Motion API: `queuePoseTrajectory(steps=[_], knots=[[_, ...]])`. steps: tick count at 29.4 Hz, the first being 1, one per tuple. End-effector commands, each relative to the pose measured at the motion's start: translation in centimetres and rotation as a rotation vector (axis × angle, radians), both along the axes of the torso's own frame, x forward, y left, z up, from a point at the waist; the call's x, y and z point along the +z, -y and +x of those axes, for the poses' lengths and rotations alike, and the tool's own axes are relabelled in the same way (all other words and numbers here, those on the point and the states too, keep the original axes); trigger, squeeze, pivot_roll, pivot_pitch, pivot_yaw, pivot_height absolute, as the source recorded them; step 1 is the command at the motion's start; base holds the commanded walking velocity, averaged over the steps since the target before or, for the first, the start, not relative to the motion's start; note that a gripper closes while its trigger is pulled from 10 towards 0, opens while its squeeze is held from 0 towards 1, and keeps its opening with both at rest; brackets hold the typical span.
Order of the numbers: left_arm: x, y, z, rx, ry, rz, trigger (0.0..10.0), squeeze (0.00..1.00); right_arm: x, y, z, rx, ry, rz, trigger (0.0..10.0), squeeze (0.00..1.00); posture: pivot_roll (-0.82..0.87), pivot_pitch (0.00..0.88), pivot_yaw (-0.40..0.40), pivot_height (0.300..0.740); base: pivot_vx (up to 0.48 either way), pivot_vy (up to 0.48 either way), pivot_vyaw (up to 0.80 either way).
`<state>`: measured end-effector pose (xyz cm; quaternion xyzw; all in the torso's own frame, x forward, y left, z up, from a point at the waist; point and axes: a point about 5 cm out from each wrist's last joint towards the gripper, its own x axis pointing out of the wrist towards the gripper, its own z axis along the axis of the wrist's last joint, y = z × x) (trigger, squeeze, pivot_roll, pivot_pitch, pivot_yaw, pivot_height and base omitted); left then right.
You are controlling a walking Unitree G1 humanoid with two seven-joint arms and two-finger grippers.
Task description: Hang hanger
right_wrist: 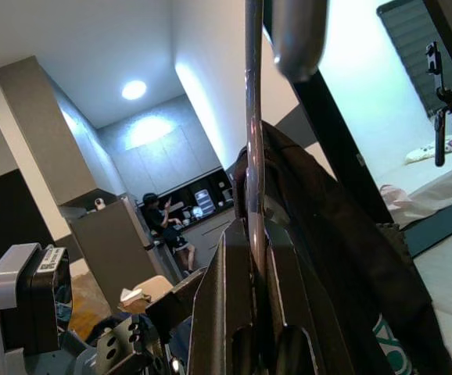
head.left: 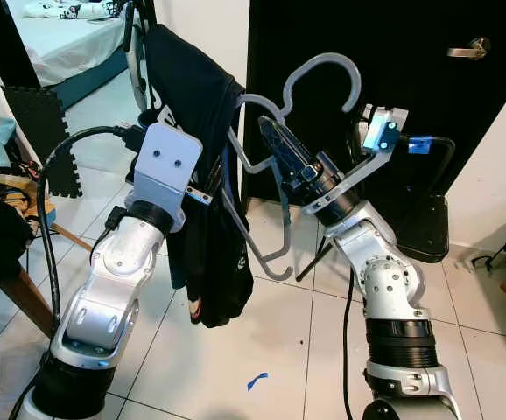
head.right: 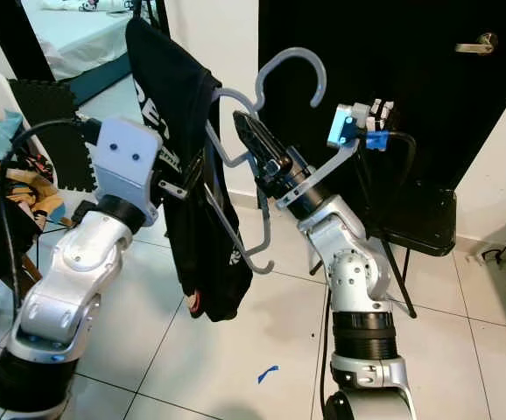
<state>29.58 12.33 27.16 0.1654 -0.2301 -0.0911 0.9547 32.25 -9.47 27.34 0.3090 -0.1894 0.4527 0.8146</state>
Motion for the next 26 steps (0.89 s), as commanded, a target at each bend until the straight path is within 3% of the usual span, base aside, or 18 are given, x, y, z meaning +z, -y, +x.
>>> queuePoseTrajectory(steps=[1, 2, 3, 21, 26], knots=[[0.0, -0.5, 0.2, 0.029, 0.006, 0.016, 3.3, 0.0, 0.9, -0.3, -0.7, 0.036, 0.053, 0.02, 10.0, 0.0, -0.01, 0.074, -0.008, 0.74, 0.0, 0.0, 0.0], [0.1, -0.5, 0.2, 0.027, 0.011, 0.015, 0.5, 0.0, 0.9, -0.4, -0.8, 0.039, 0.052, 0.02, 10.0, 0.0, -0.01, 0.076, -0.008, 0.74, 0.0, 0.0, 0.0], [0.2, -0.5, 0.2, 0.027, 0.015, 0.017, 0.0, 0.0, 0.8, -0.4, -0.8, 0.039, 0.047, 0.02, 10.0, 0.0, -0.01, 0.076, -0.008, 0.74, 0.0, 0.0, 0.0], [0.2, -0.4, 0.1, 0.014, 0.014, 0.013, 0.0, 0.0, 0.3, -0.4, -0.8, 0.008, 0.018, 0.0, 10.0, 0.0, -0.01, 0.081, -0.007, 0.74, 0.0, 0.0, 0.0], [0.9, -0.1, 0.0, -0.029, 0.02, -0.047, 0.0, 0.0, -0.6, -0.7, 0.1, -0.07, -0.015, -0.079, 10.0, 0.0, -0.01, 0.081, -0.009, 0.74, 0.0, 0.0, 0.0]])
